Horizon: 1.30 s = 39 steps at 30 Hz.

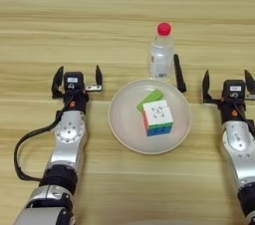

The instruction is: Move the objects on the table

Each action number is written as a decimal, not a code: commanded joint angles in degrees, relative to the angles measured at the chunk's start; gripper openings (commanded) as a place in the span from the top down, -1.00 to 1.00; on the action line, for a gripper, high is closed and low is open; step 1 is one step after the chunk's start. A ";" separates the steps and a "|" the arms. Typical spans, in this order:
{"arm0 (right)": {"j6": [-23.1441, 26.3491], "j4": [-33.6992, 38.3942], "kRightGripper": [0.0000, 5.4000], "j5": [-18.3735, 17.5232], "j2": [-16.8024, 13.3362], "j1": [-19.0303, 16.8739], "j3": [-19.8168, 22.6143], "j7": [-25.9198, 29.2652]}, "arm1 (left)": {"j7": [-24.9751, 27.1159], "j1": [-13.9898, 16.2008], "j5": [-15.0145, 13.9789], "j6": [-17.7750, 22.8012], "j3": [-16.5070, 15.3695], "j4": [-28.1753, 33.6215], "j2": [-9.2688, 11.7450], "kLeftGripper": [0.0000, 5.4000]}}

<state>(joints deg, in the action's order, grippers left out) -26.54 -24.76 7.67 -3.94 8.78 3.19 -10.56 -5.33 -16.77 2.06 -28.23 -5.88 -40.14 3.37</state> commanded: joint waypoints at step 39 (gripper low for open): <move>0.54 -5.01 -1.00 -0.30 1.31 5.95 -0.26 -1.33 | 51.51 21.98 -22.17 14.69 13.67 38.04 12.80 -0.99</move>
<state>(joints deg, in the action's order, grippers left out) -25.61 -29.29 7.38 -2.49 13.54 2.84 -11.78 43.82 5.71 -20.76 -13.86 6.08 0.41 15.74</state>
